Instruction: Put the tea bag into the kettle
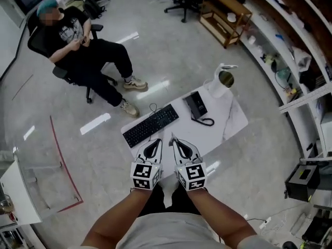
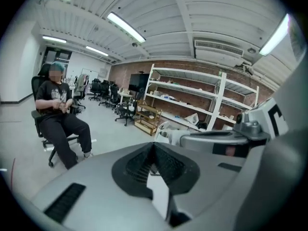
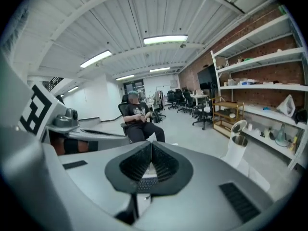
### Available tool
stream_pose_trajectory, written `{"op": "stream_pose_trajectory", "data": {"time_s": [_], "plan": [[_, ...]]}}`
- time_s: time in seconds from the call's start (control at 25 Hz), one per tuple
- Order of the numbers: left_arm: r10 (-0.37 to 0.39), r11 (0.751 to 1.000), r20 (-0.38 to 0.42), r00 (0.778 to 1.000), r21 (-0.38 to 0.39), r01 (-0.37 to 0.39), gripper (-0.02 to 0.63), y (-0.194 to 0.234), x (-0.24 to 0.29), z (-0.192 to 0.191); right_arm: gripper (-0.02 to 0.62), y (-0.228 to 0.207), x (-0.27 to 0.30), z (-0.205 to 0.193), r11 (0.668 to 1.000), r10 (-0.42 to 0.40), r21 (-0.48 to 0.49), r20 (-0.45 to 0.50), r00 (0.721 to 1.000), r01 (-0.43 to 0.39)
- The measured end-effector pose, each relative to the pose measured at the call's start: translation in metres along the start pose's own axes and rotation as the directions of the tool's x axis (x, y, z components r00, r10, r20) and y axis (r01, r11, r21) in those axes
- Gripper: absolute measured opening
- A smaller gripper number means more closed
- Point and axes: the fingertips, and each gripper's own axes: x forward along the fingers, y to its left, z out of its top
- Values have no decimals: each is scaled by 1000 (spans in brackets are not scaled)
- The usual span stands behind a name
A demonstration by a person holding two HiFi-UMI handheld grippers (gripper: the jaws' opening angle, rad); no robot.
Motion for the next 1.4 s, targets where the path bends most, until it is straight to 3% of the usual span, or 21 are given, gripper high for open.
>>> {"op": "stream_pose_trajectory", "data": {"time_s": [0.2,0.48,0.84,1.2,1.4], "plan": [[-23,999,83,996,27,21,8,-25,-23,64,11,-1,-37,79,998,-57,-21,133,990,60],[-105,991,151,983,99,91,8,-54,-43,108,11,13,-73,115,993,-109,-31,207,972,118],[-264,958,97,960,144,249,8,-115,-26,97,11,-25,-119,92,964,-265,59,226,937,258],[-406,903,49,913,173,392,8,-248,4,70,11,-104,-226,61,923,-383,116,236,893,366],[-424,892,42,905,189,410,8,-308,25,59,11,-152,-275,52,909,-416,131,258,872,395]]}}
